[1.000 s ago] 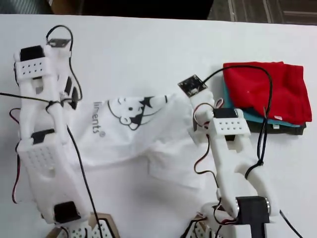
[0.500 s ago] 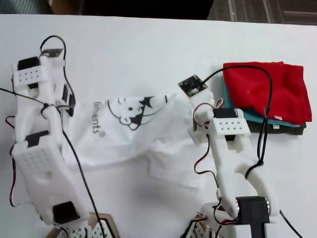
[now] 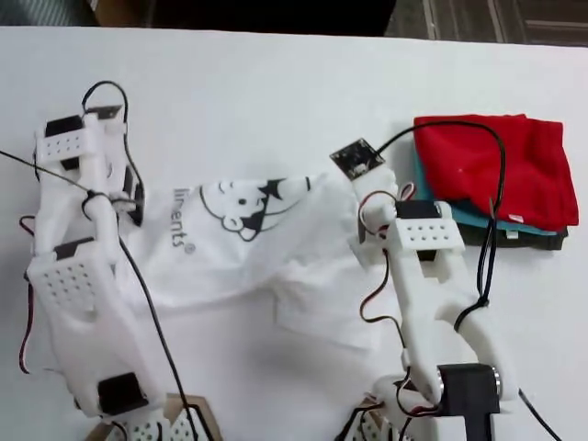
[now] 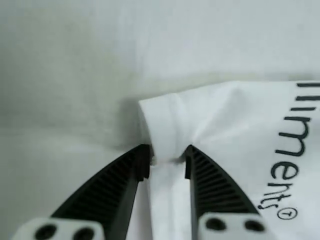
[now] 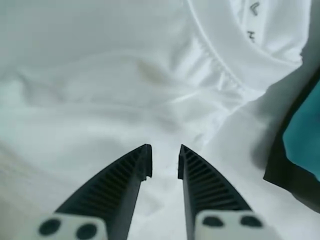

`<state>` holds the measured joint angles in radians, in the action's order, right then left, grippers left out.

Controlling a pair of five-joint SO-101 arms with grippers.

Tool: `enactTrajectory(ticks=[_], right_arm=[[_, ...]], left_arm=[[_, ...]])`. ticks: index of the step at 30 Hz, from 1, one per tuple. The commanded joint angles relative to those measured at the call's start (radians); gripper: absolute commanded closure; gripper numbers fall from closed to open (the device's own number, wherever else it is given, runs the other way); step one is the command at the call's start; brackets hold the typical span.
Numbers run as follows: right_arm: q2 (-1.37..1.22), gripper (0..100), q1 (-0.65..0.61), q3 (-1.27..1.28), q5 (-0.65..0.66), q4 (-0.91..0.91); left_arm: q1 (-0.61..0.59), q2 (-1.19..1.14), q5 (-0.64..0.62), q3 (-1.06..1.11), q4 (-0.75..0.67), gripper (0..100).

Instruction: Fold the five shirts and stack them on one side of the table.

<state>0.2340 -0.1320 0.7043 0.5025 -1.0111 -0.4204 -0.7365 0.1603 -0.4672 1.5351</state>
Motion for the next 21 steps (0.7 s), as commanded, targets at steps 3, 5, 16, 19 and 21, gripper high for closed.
enactTrajectory(ticks=[3, 5, 16, 19, 21], right_arm=[[-0.001, 89.7, -0.005, -0.037, -0.009, 0.012], [-0.001, 89.7, -0.005, -0.037, -0.009, 0.012], [-0.001, 89.7, -0.001, -0.037, -0.009, 0.01], [-0.001, 89.7, -0.002, -0.037, -0.009, 0.01], [-0.001, 89.7, -0.008, -0.041, -0.009, 0.01]], left_arm=[[0.026, 0.003, -0.003, -0.14, 0.08, 95], [0.035, -0.002, -0.003, -0.176, 0.098, 95], [0.035, -0.034, -0.003, -0.197, 0.068, 95], [0.034, -0.078, -0.003, -0.197, 0.017, 96], [0.034, -0.106, 0.006, -0.199, -0.012, 98]])
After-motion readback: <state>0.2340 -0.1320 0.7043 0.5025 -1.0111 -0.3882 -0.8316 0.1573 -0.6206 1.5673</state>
